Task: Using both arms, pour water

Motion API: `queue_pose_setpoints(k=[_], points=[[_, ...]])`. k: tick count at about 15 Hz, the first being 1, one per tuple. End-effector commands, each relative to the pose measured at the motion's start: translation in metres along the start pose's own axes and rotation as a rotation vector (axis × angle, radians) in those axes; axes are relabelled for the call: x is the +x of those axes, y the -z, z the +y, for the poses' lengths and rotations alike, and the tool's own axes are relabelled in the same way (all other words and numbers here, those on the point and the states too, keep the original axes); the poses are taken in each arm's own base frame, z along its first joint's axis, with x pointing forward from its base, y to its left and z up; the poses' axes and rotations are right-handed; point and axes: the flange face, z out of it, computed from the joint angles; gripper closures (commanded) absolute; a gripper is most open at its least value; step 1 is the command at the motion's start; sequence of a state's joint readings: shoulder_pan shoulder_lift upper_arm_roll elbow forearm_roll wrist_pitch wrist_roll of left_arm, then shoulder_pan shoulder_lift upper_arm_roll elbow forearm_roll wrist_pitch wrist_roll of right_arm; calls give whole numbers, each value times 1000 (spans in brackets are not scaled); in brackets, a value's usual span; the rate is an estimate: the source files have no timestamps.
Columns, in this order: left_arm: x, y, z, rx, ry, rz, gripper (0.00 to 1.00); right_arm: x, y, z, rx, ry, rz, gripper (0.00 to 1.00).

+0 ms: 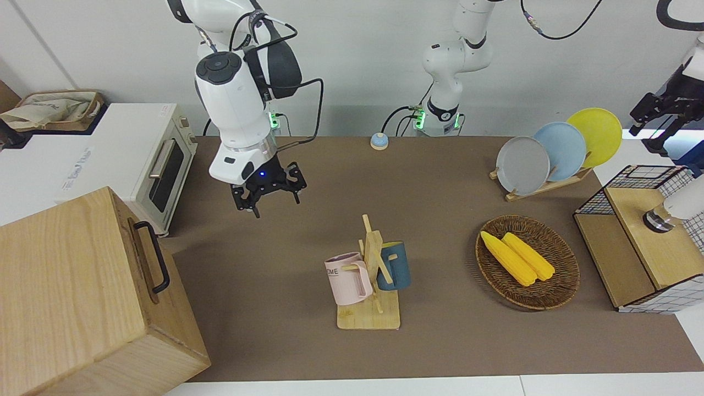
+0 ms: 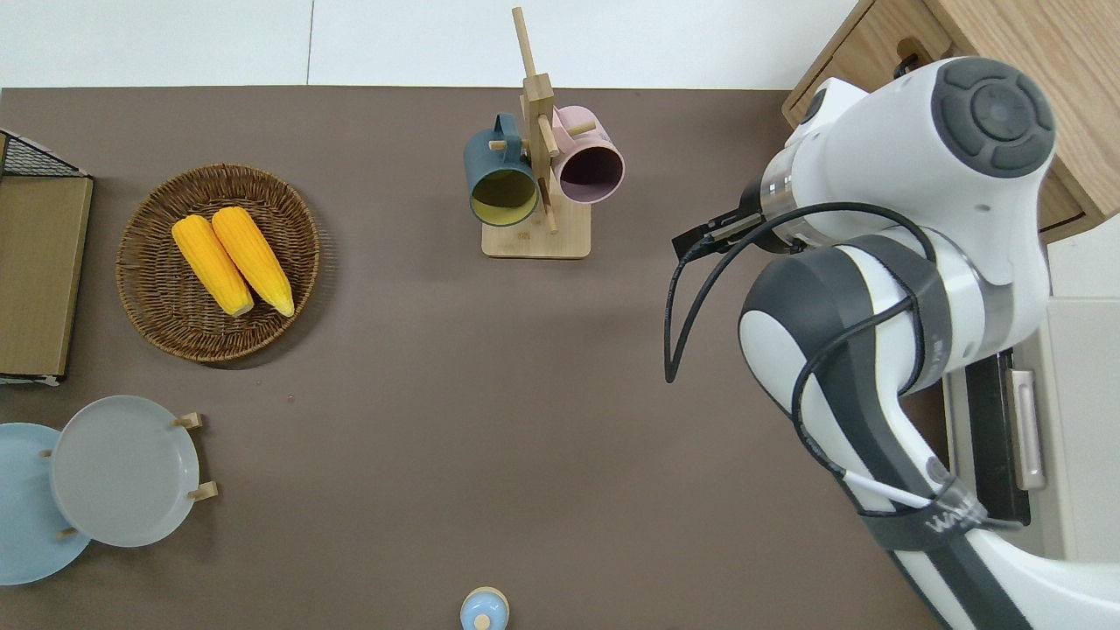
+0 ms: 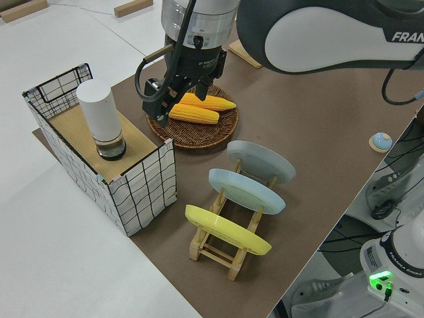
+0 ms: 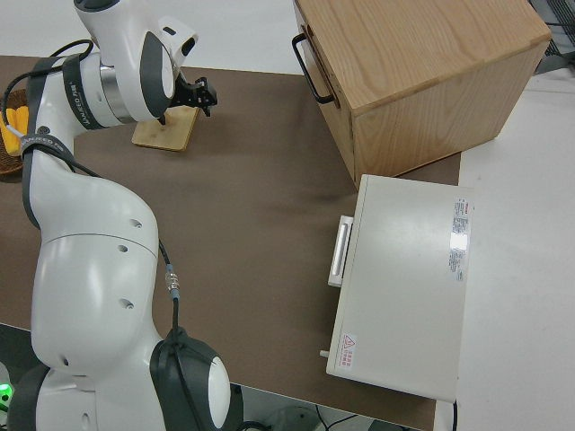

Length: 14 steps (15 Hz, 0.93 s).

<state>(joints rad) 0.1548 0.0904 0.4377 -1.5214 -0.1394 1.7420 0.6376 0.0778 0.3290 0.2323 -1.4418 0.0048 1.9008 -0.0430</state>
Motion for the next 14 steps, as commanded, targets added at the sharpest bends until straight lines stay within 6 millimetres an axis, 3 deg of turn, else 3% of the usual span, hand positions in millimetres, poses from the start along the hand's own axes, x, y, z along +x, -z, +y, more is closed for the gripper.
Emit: queue_pose_setpoints(k=[1,5,11,14], points=[[0,-30,-43,-2,4,90,0,10,-24,-5,-5,42,16,11],[13,-52,-58,3,43,186,0,20,-40,-24,2,75,59,11],[29,-75,-60,-35,95,281,0,30,-66,-49,-4,126,94,11],[37,-81,-58,-15,93,299,0,36,-77,-43,-31,165,120,11]])
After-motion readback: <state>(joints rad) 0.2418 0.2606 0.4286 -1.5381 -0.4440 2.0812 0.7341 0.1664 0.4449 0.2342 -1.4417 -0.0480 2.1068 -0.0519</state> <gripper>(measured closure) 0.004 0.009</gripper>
